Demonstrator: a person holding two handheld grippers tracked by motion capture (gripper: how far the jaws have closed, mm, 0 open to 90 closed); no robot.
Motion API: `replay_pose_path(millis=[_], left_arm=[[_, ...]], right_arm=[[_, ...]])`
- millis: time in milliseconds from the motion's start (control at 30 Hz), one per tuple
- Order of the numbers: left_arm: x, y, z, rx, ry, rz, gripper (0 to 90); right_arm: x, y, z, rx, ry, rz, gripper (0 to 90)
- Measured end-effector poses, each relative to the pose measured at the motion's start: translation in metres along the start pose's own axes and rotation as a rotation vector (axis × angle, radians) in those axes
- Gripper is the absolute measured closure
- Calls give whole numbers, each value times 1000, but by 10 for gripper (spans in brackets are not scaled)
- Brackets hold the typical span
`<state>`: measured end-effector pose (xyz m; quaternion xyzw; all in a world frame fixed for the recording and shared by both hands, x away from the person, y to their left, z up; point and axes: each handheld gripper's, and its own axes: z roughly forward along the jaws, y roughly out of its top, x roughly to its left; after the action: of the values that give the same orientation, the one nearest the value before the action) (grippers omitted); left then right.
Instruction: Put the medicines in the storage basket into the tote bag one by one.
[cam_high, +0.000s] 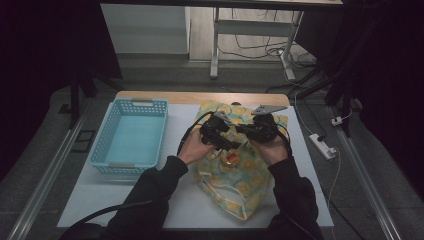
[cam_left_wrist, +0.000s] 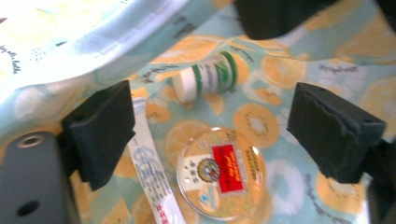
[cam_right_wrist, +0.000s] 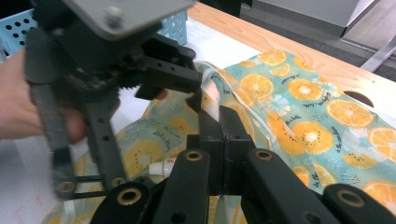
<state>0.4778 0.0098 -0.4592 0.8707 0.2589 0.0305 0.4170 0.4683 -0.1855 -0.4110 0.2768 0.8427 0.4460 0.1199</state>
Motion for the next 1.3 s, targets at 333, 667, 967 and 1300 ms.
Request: replay_pose_path(millis=[333,667,967,1300], left_arm=[[-8,-6,-17,-33,-74,-7,0],[-14,-17,-31,-40,-80,16,0],[-19,-25,-42,-41,-137,18,0],[-33,-39,-50,-28,-93,62,0]], right_arm=[[1,0,1,5,6,-2,897],[3,1,2,9,8,-8,897],[4,1,3,10,11,-11,897],[5,0,3,14,14,-14,897]])
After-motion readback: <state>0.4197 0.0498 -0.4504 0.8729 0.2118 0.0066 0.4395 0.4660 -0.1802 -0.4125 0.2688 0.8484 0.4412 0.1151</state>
